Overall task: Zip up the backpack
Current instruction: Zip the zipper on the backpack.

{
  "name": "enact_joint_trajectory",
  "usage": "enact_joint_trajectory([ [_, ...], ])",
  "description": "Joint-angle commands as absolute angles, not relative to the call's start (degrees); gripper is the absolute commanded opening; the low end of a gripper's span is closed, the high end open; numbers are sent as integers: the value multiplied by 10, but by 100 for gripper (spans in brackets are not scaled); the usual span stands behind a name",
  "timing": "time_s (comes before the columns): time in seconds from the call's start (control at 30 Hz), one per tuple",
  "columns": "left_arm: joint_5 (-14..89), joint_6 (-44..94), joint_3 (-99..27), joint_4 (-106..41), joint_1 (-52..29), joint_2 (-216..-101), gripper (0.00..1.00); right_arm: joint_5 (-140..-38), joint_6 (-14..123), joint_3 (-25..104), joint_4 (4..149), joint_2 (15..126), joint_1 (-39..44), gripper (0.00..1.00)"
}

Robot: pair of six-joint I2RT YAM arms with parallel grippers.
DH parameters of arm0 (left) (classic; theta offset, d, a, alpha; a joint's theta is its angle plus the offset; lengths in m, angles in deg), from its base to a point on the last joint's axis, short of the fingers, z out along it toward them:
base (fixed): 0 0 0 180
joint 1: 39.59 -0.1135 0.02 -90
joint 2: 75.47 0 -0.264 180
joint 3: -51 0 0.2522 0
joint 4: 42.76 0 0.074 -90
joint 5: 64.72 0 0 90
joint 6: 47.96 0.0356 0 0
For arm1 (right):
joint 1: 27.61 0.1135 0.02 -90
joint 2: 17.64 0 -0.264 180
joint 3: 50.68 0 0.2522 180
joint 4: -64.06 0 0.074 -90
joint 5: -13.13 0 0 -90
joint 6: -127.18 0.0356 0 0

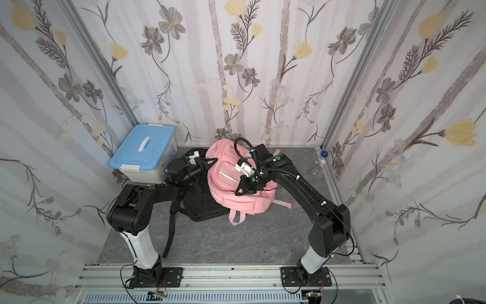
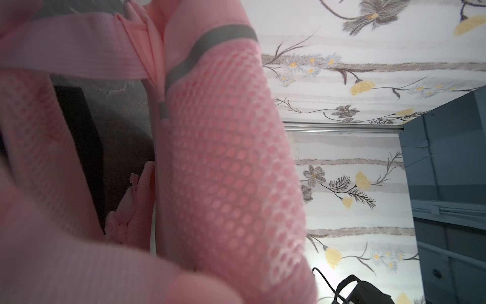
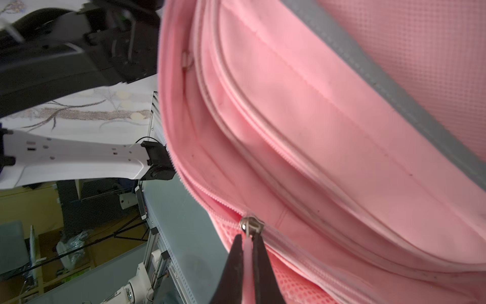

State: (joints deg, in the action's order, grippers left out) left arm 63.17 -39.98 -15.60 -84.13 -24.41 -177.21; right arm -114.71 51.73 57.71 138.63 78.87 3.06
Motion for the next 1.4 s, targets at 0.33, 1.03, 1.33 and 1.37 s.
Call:
enact_joint_trajectory([
  [0.33,437,2,-155,-383,-176,-1564,0,-1117,510,667,1439,832,72,0],
  [1.03,418,-1,-153,-348,-170,-1552,0,-1085,570,793,1428,887,145,0],
  [1.33,406,0,-159,-336,-171,-1552,0,-1097,536,890,1476,946,176,0],
  [1.37,400,-1,-158,-334,-171,-1552,0,-1068,527,887,1483,947,174,0],
])
